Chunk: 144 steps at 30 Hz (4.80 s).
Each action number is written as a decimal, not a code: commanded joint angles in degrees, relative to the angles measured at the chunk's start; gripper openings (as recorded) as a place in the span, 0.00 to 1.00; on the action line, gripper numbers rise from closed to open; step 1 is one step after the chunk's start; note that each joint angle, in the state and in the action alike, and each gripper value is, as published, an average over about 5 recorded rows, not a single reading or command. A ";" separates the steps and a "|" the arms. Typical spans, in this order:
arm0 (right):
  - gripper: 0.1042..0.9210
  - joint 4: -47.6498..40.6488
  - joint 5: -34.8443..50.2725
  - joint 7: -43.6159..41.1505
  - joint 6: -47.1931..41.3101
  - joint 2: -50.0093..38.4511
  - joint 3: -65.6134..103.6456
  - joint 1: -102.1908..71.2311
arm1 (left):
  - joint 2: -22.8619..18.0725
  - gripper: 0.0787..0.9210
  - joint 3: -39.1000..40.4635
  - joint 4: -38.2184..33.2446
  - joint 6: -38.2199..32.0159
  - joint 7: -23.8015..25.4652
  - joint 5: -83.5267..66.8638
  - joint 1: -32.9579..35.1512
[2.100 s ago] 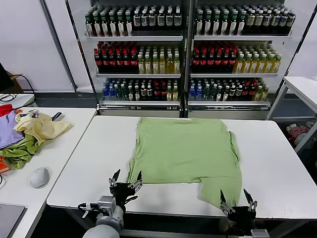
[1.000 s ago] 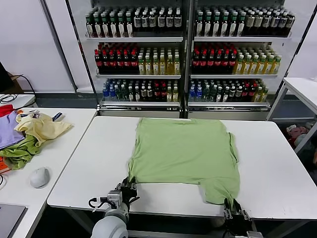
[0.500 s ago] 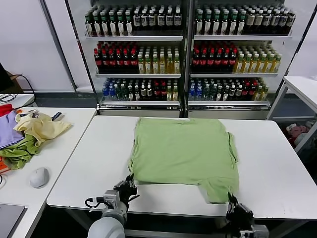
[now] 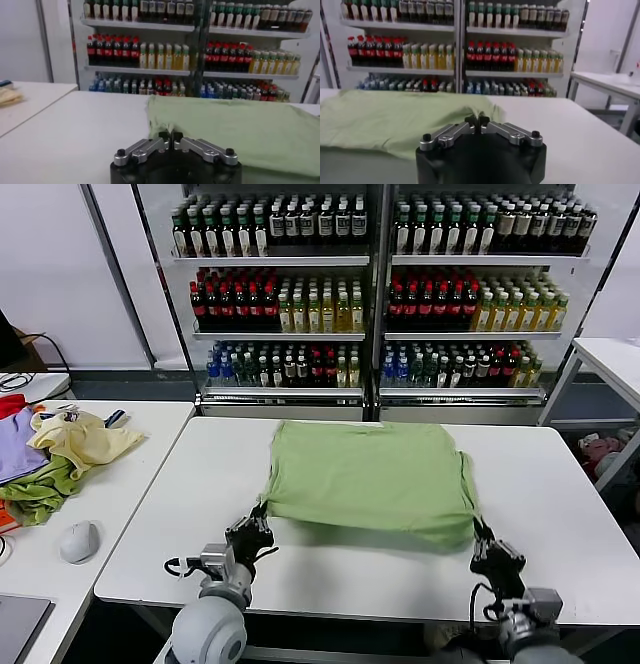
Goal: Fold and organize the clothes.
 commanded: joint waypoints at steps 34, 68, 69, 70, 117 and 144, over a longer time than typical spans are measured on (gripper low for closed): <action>0.28 -21.91 -5.77 -4.46 -1.08 -0.16 -8.81 20.76 | -2.03 0.23 6.40 18.23 4.25 -0.01 6.21 -14.27; 0.48 -18.75 0.34 1.27 -10.03 1.47 -2.81 12.97 | -1.59 0.64 5.87 21.03 5.43 -0.22 -1.98 -14.86; 0.44 -18.75 0.34 1.01 -9.80 1.37 -2.84 12.92 | -1.59 0.60 5.85 21.06 5.79 -0.25 -2.54 -14.81; 0.41 -18.78 0.34 0.72 -9.56 1.28 -2.87 12.89 | -1.58 0.57 5.82 21.02 6.16 -0.28 -3.08 -14.74; 0.06 12.77 -10.99 -1.78 -2.28 5.25 3.89 -24.29 | 1.27 0.06 -8.20 -11.24 8.06 2.71 5.35 20.35; 0.88 -30.21 6.36 3.92 -10.64 -2.15 -17.03 37.94 | 2.24 0.88 1.88 13.69 5.76 -0.93 -5.61 -18.13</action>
